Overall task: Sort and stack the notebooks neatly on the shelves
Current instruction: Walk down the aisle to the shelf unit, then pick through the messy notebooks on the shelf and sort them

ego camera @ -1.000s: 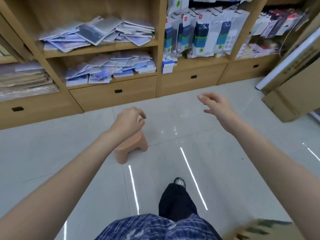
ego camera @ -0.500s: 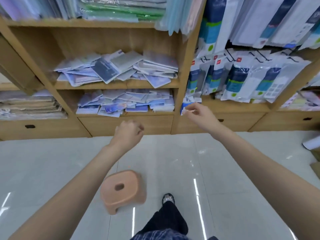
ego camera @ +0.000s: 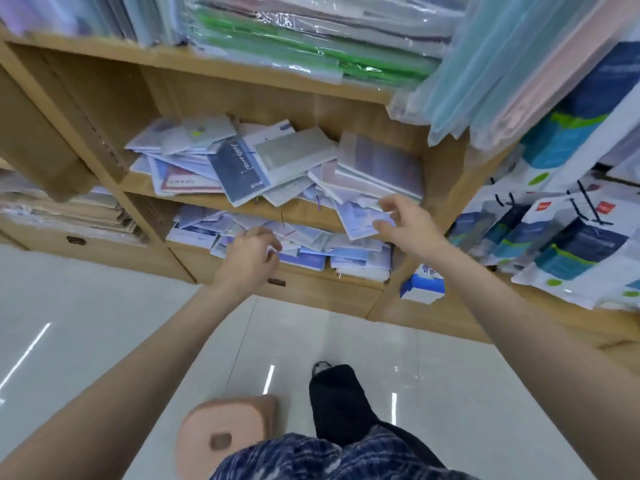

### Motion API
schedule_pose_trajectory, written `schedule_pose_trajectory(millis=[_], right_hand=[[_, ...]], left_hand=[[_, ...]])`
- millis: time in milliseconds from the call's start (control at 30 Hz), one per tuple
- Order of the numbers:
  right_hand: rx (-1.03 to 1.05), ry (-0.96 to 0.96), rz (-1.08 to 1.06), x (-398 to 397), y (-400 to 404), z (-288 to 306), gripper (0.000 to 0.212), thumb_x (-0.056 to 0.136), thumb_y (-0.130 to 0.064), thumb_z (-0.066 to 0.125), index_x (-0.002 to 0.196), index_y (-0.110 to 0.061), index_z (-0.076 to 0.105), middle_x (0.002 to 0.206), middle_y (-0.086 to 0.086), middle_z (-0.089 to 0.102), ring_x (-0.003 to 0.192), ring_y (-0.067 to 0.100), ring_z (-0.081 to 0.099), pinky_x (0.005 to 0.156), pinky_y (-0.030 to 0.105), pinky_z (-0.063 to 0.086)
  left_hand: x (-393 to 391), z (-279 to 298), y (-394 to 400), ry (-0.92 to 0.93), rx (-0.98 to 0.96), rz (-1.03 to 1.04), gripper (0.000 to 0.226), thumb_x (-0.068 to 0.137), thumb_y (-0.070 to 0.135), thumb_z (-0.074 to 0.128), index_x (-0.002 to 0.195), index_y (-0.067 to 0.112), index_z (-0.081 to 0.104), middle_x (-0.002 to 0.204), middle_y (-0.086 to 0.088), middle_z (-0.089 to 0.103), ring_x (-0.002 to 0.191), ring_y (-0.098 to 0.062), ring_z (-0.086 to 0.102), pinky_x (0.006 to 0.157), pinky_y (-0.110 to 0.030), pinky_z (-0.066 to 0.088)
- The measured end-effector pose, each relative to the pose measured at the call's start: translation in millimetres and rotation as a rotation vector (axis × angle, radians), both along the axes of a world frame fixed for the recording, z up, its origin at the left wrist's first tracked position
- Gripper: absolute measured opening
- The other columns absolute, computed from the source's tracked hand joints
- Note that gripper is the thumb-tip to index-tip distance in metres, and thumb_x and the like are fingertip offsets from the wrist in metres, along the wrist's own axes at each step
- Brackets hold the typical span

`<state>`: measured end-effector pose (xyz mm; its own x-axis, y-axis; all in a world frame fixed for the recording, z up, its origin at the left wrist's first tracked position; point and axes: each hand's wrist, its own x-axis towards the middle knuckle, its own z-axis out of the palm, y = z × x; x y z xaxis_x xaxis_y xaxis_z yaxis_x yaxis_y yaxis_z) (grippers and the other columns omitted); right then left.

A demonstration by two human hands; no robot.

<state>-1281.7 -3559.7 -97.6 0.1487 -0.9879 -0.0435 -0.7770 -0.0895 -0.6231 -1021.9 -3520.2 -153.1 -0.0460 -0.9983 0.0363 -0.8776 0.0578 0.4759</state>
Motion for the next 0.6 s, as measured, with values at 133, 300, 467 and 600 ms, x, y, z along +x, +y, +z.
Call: schedule_pose_trajectory(millis=[133,300,467,600], right_hand=[[0.023,-0.040,0.091,51,-89,-20,0.039,0.089,-0.014,0.059,0.125,-0.002,0.049,0.127,0.016,0.052,0.118,0.030,0.048,0.095,0.033,0.036],[0.083,-0.032,0.238,122,-145,-44,0.044,0.087,-0.017,0.061,0.127,-0.006,0.048,0.128,0.018,0.048,0.121,0.033,0.043,0.098,0.033,0.034],[0.070,0.030,0.211,160,-175,-62,0.046,0.087,-0.020,0.059,0.129,-0.010,0.046,0.131,0.015,0.046,0.125,0.032,0.038,0.103,0.036,0.033],[0.064,0.010,0.086,198,-194,-75,0.045,0.088,-0.023,0.061,0.129,-0.010,0.047,0.131,0.014,0.045,0.123,0.030,0.040,0.100,0.036,0.035]], left_hand=[[48,4,-60,-0.051,-0.075,0.115,0.018,0.077,-0.002,0.059,0.090,0.002,0.071,0.115,-0.018,0.061,0.108,-0.040,0.054,0.092,-0.042,0.042],[104,7,-98,-0.083,-0.105,0.246,0.037,0.070,0.020,0.041,0.086,0.005,0.071,0.099,-0.020,0.065,0.092,-0.042,0.059,0.083,-0.048,0.047],[148,-7,-139,-0.118,-0.024,0.260,0.031,0.071,0.011,0.051,0.094,0.003,0.069,0.112,-0.022,0.061,0.099,-0.044,0.056,0.084,-0.049,0.047],[195,-31,-176,-0.149,-0.038,0.132,0.030,0.073,0.004,0.056,0.100,0.000,0.068,0.116,-0.025,0.058,0.106,-0.045,0.054,0.091,-0.051,0.044]])
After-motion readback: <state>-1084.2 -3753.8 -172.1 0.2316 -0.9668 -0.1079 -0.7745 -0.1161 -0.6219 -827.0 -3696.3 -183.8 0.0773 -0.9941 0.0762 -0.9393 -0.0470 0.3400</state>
